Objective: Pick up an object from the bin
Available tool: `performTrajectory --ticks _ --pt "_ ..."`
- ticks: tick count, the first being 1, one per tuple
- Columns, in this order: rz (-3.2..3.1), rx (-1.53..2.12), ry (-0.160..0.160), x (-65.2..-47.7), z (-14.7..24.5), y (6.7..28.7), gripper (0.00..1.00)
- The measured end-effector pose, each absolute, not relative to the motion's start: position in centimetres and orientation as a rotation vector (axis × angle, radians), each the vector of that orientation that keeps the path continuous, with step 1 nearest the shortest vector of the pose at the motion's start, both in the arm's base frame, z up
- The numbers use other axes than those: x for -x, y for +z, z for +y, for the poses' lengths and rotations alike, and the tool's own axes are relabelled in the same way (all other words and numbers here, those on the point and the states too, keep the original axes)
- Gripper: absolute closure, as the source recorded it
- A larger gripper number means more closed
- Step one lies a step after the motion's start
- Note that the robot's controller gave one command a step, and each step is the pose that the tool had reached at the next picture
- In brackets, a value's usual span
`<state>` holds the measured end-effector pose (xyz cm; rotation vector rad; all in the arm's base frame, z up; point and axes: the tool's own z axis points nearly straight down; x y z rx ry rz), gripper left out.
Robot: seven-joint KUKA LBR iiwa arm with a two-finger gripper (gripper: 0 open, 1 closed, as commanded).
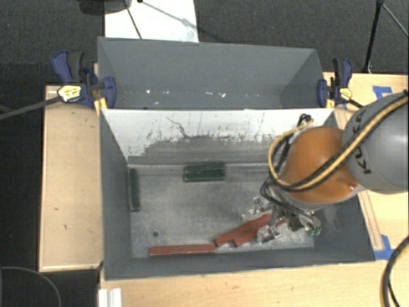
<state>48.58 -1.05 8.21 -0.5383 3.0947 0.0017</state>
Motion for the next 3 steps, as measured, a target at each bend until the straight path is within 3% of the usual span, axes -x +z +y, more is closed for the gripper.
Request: performTrajectory --ticks 3 --pt "3.093 0.534 0.0 -48.7 -1.1 11.6 1.0"
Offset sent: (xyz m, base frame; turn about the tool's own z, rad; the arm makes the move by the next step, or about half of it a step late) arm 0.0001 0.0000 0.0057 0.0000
